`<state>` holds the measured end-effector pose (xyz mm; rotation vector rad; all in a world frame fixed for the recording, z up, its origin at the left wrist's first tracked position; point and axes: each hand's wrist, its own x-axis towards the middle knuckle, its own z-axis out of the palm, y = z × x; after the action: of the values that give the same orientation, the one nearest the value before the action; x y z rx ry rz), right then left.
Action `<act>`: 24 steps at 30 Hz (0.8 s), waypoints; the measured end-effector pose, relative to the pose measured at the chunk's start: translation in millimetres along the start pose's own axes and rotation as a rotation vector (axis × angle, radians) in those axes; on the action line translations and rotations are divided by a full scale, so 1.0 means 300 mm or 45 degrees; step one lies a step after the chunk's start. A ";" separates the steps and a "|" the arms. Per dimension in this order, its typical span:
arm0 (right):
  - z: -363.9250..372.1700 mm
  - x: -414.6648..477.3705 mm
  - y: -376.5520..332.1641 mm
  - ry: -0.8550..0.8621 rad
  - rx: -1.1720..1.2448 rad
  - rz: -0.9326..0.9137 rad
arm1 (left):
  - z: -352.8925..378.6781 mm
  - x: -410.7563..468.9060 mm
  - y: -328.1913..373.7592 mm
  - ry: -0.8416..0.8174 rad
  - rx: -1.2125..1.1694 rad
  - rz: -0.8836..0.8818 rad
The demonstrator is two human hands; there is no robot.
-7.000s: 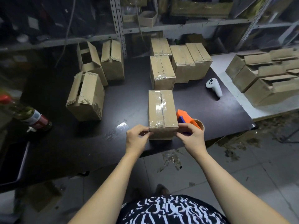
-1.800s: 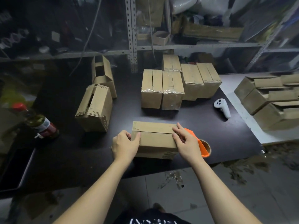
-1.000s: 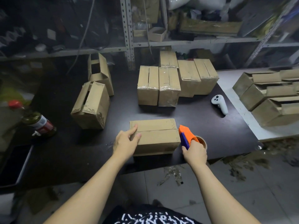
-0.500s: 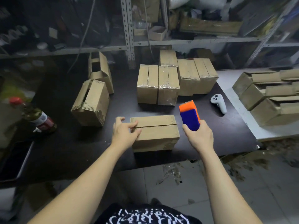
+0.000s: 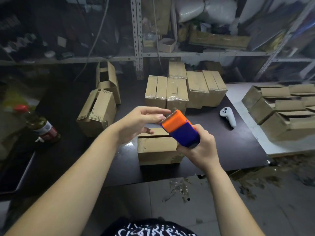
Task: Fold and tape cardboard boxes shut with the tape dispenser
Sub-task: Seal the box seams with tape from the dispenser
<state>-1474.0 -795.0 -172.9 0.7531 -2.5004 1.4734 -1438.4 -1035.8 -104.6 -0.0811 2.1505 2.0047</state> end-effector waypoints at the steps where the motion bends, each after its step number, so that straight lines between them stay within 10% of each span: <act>1: 0.001 0.000 -0.005 -0.023 0.000 -0.028 | -0.006 -0.004 0.005 -0.035 0.031 -0.004; 24: 0.033 0.004 -0.059 -0.056 0.139 -0.073 | 0.020 -0.014 -0.004 0.455 0.196 0.155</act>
<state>-1465.4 -810.8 -163.8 0.8763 -2.4243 1.6012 -1433.3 -1030.3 -105.2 -0.3148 2.5782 2.0056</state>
